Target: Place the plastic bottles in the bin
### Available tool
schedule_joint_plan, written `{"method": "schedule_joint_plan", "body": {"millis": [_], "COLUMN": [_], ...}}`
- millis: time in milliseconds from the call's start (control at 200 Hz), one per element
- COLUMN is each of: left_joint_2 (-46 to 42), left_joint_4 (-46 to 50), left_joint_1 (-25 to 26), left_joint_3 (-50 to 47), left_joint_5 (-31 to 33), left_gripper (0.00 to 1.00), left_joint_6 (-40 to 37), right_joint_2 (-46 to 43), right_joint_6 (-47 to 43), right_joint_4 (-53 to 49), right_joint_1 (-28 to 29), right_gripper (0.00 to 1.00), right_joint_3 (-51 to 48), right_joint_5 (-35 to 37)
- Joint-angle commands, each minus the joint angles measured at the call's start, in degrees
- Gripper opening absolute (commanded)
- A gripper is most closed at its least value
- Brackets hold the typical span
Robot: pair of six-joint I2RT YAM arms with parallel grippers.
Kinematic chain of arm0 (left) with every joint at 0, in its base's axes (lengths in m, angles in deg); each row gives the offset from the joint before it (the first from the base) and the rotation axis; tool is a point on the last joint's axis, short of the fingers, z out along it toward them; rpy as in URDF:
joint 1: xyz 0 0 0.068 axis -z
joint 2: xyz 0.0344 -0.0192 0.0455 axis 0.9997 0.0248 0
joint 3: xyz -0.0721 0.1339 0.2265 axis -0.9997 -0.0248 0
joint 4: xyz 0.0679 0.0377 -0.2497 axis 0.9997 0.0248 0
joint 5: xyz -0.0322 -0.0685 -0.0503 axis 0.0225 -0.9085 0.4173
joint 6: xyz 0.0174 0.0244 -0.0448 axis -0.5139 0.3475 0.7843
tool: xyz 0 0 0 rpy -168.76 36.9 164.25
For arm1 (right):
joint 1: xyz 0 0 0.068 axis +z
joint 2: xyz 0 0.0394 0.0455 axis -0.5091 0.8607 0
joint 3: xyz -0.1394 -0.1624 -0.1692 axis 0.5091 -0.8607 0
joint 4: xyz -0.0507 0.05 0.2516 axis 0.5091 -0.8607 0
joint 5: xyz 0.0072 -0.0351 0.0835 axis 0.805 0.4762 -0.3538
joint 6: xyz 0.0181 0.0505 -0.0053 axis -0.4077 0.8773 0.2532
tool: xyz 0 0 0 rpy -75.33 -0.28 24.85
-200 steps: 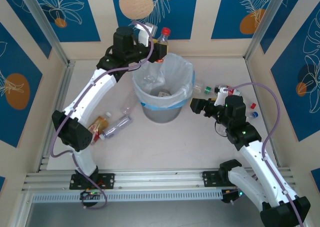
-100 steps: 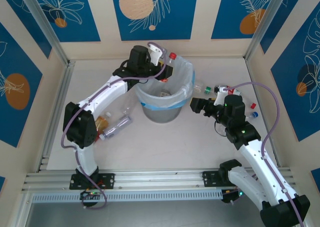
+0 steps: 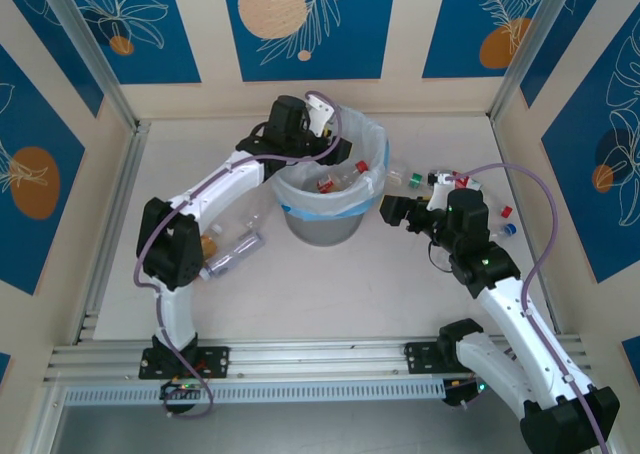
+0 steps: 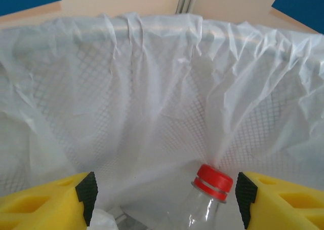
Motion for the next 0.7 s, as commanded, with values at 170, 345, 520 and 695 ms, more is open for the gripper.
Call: {"method": "schedule_joint_plan", "body": {"millis": [170, 345, 520, 695], "left_joint_2": [-1.68, -4.83, -8.32, -12.86], "left_joint_4": [0.9, 0.9, 0.22, -1.87], "left_joint_1": [1.01, 1.03, 1.22, 1.3], "left_joint_3": [2.68, 2.02, 0.45, -2.93], "left_joint_5": [0.54, -0.05, -0.1, 1.3], "left_gripper": [0.78, 0.83, 0.89, 0.92], "left_joint_6": [-1.01, -0.18, 0.82, 1.61], "right_joint_2": [-0.11, -0.08, -0.19, -0.36], "right_joint_6": [0.06, 0.72, 1.77, 2.78], "right_joint_4": [0.44, 1.16, 0.99, 0.77], "right_joint_1": [0.25, 0.28, 0.13, -0.28], "right_gripper": [0.99, 0.99, 1.0, 0.99], "right_joint_3": [0.43, -0.1, 0.3, 0.99], "right_joint_5": [1.8, 2.99, 3.24, 3.32]}}
